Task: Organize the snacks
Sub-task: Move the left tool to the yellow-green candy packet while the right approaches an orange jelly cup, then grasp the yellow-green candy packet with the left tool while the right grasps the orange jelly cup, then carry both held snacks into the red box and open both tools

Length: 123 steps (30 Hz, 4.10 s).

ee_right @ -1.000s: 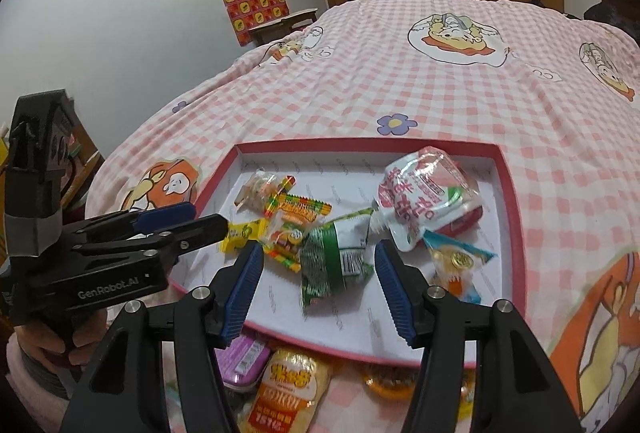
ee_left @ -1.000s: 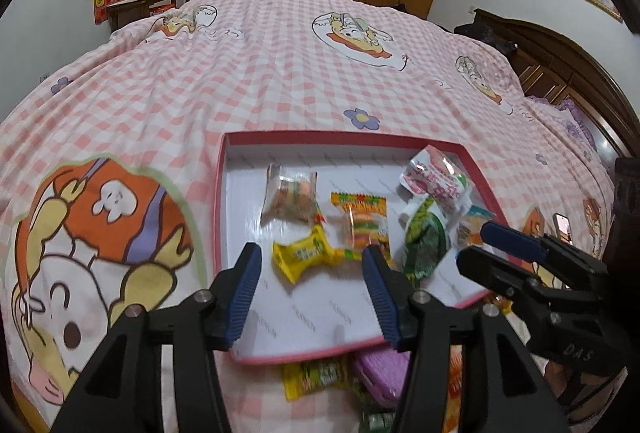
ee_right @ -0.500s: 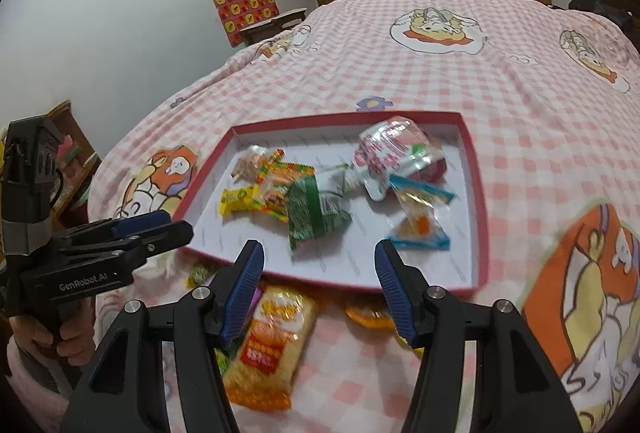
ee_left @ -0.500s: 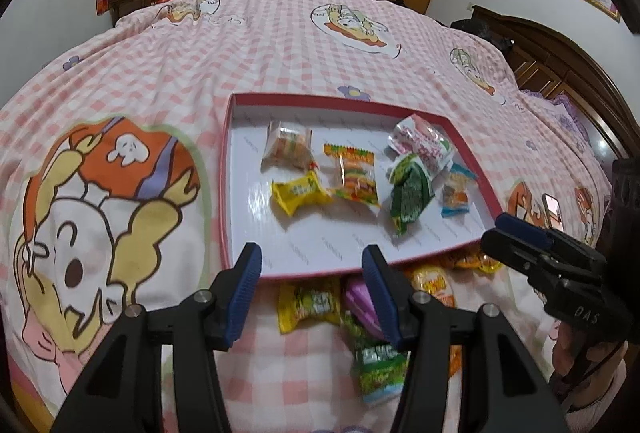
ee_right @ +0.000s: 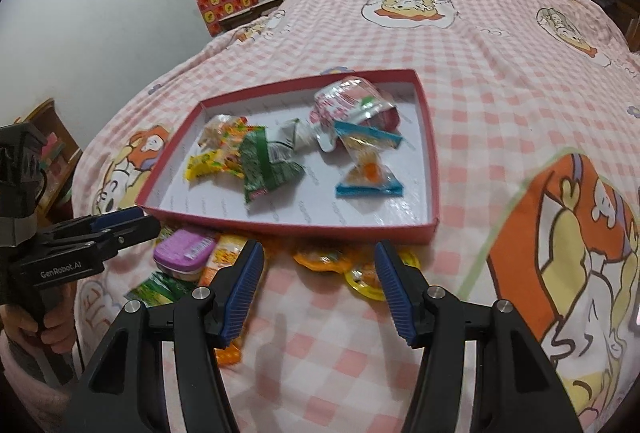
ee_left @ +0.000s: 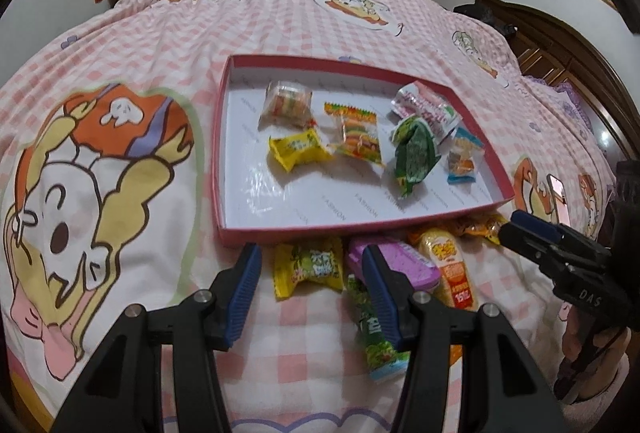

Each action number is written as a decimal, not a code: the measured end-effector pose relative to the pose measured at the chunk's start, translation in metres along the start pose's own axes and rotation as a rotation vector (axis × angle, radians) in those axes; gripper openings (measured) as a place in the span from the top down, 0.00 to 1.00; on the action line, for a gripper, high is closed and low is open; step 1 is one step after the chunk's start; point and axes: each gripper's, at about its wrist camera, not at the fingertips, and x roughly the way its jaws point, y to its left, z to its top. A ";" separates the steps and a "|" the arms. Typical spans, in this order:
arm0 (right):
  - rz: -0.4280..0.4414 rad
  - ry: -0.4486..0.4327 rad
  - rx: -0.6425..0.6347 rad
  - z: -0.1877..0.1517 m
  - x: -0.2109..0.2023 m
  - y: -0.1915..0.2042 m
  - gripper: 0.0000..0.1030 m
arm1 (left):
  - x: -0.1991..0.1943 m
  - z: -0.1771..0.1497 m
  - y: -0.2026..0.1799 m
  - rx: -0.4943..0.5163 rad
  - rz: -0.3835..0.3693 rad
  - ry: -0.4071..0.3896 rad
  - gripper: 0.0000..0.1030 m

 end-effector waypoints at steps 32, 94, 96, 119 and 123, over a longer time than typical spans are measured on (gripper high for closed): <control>-0.033 0.037 0.046 -0.017 0.013 -0.031 0.43 | 0.027 -0.013 -0.004 -0.001 0.059 -0.018 0.66; -0.014 -0.046 0.044 -0.001 -0.015 -0.014 0.75 | -0.015 0.025 0.016 -0.034 0.004 -0.116 0.70; -0.020 -0.052 0.038 0.003 -0.015 -0.013 0.75 | -0.014 0.028 0.015 -0.029 0.006 -0.118 0.70; -0.057 -0.014 0.015 0.030 0.021 -0.018 0.75 | 0.040 0.045 0.008 0.048 0.044 -0.044 0.70; -0.058 -0.008 0.021 0.031 0.028 -0.020 0.75 | 0.046 0.047 0.005 0.066 0.048 -0.045 0.70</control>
